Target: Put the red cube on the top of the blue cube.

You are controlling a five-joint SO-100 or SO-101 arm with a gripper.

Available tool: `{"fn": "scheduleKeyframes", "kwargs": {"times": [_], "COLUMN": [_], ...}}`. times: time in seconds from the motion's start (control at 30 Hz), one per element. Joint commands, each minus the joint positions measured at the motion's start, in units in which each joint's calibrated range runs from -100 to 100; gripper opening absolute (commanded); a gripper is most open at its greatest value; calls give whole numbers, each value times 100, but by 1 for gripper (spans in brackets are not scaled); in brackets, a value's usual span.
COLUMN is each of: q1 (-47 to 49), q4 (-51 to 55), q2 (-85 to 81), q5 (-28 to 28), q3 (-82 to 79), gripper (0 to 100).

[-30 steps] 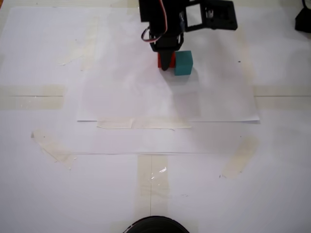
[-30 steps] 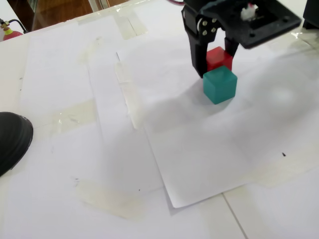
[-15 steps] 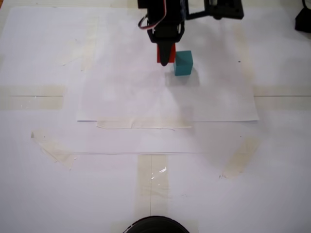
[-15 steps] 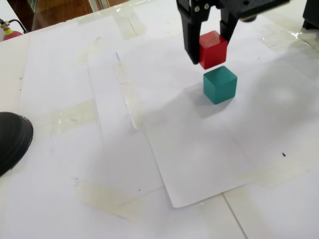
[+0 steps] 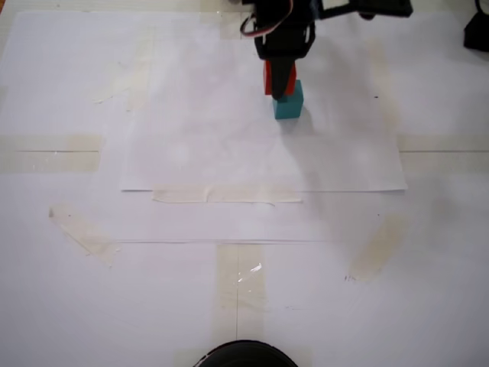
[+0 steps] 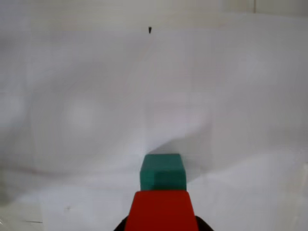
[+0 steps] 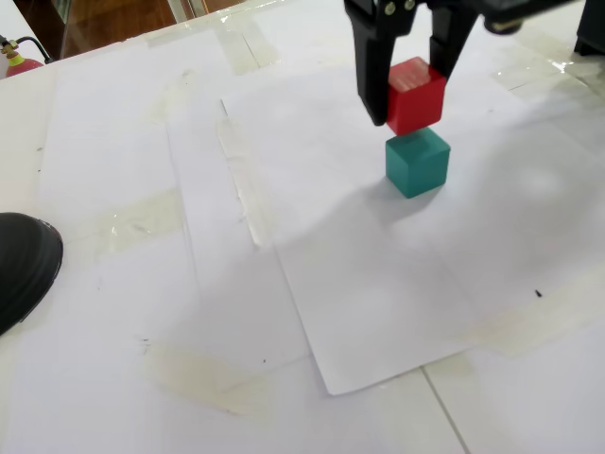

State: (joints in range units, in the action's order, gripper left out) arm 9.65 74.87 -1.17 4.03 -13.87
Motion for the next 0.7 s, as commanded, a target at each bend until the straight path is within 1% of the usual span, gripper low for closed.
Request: {"fn": "scheduleKeyframes", "kwargs": {"times": [0.0,0.67], "q1": [208,277], "q4": [84,51], "q2": [-509,-492], "q5": [103,127], "q3": [429,393], "gripper": [13,13]}}
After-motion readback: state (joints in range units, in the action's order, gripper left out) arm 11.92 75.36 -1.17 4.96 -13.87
